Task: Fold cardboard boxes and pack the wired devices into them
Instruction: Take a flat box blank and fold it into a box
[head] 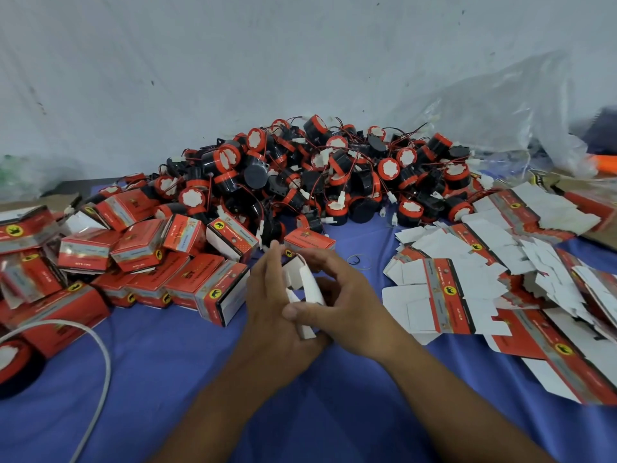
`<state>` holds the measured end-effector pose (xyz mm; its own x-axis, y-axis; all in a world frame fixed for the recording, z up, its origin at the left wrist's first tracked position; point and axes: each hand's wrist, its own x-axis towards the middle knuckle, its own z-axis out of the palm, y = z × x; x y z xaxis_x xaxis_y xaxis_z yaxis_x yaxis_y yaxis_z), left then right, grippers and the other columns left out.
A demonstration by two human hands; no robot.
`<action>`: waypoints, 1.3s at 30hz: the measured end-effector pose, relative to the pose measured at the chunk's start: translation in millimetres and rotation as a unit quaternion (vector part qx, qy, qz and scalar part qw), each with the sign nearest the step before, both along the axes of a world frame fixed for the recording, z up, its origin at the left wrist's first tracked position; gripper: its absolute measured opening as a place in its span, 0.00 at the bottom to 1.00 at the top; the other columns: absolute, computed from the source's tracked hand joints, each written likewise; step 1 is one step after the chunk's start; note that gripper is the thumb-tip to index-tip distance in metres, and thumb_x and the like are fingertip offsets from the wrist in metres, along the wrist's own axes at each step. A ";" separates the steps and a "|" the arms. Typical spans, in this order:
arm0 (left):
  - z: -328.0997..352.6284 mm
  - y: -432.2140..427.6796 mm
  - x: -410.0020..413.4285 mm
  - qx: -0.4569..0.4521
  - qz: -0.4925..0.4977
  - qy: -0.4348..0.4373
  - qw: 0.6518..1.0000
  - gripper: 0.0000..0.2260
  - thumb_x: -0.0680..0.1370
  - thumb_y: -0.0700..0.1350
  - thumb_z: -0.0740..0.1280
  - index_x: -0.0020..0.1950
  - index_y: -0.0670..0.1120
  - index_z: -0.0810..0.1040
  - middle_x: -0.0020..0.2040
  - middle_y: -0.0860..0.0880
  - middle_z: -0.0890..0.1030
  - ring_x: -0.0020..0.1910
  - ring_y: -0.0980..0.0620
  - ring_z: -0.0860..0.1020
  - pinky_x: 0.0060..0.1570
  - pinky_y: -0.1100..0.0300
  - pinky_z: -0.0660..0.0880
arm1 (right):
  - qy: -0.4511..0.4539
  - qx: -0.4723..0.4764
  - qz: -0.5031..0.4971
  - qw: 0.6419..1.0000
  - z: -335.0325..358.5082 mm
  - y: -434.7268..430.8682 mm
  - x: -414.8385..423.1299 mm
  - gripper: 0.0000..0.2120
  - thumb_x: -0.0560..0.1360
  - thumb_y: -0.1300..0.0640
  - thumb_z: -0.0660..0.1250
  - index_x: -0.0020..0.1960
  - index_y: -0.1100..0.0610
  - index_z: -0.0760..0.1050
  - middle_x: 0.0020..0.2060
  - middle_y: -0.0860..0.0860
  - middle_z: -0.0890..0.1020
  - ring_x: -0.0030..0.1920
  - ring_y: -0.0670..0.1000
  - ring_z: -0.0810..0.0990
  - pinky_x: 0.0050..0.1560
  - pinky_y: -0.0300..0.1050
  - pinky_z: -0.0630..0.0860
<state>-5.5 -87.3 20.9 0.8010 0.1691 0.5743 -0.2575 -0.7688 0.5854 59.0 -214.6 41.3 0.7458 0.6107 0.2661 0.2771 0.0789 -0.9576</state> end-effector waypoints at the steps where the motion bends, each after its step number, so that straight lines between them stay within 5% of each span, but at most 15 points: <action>1: 1.5 0.7 -1.2 -0.032 -0.019 -0.007 0.999 0.50 0.65 0.54 0.77 0.79 0.52 0.50 0.74 0.55 0.57 0.76 0.56 0.56 0.71 0.53 0.65 | 0.003 0.011 -0.010 1.000 0.4 0.0 0.8 0.36 0.66 0.49 0.80 0.71 0.49 0.70 0.62 0.44 0.80 0.60 0.49 0.82 0.55 0.50 0.82; 6: 8.3 8.5 -4.9 -0.001 -0.055 -0.063 0.997 0.39 0.70 0.58 0.72 0.76 0.45 0.62 0.72 0.55 0.64 0.74 0.62 0.60 0.70 0.70 0.60 | 0.058 0.063 -0.024 0.996 4.5 -5.1 6.0 0.27 0.70 0.58 0.77 0.66 0.53 0.73 0.55 0.47 0.84 0.50 0.45 0.84 0.44 0.40 0.80; 10: 11.8 15.2 -4.9 0.001 -0.076 -0.069 0.995 0.41 0.67 0.61 0.74 0.75 0.48 0.63 0.70 0.58 0.65 0.72 0.59 0.64 0.69 0.69 0.62 | 0.034 0.051 -0.019 0.998 8.0 -4.5 3.8 0.26 0.71 0.54 0.73 0.68 0.54 0.73 0.54 0.45 0.83 0.50 0.44 0.83 0.49 0.39 0.80; 13: 11.7 18.9 -4.5 0.017 -0.107 -0.071 0.992 0.38 0.69 0.62 0.72 0.74 0.48 0.65 0.71 0.54 0.66 0.72 0.56 0.65 0.68 0.70 0.61 | 0.036 0.073 -0.023 0.996 8.4 -6.7 6.9 0.22 0.76 0.61 0.71 0.68 0.56 0.73 0.59 0.55 0.81 0.53 0.55 0.82 0.52 0.42 0.79; 18: 12.7 16.3 -4.2 0.007 -0.072 -0.095 0.993 0.27 0.73 0.55 0.70 0.69 0.47 0.70 0.67 0.49 0.70 0.68 0.49 0.70 0.66 0.66 0.65 | 0.072 0.066 -0.007 0.995 6.7 -5.2 4.2 0.13 0.77 0.60 0.71 0.60 0.58 0.73 0.43 0.47 0.83 0.42 0.46 0.82 0.44 0.38 0.79; 21: 14.0 19.1 -5.0 0.000 -0.062 -0.090 0.994 0.27 0.73 0.54 0.69 0.69 0.47 0.70 0.66 0.48 0.71 0.68 0.49 0.70 0.66 0.66 0.66 | 0.129 0.108 0.051 0.984 7.6 -7.4 4.4 0.16 0.79 0.55 0.67 0.65 0.59 0.72 0.49 0.48 0.84 0.49 0.48 0.82 0.49 0.42 0.79; 25: 13.4 21.7 -5.9 -0.011 -0.052 -0.077 0.996 0.27 0.73 0.53 0.69 0.69 0.44 0.71 0.67 0.47 0.70 0.68 0.49 0.70 0.66 0.62 0.68 | 0.166 0.124 0.098 0.973 9.3 -11.1 7.3 0.22 0.75 0.62 0.66 0.69 0.60 0.71 0.53 0.52 0.82 0.52 0.51 0.81 0.51 0.44 0.78; 39: 11.6 22.3 -4.0 0.065 -0.068 -0.118 0.989 0.24 0.75 0.52 0.67 0.68 0.42 0.73 0.69 0.39 0.69 0.70 0.48 0.68 0.67 0.65 0.65 | 0.104 0.093 0.004 0.990 6.6 -3.4 5.9 0.17 0.73 0.60 0.65 0.60 0.45 0.74 0.44 0.46 0.85 0.44 0.49 0.83 0.45 0.44 0.80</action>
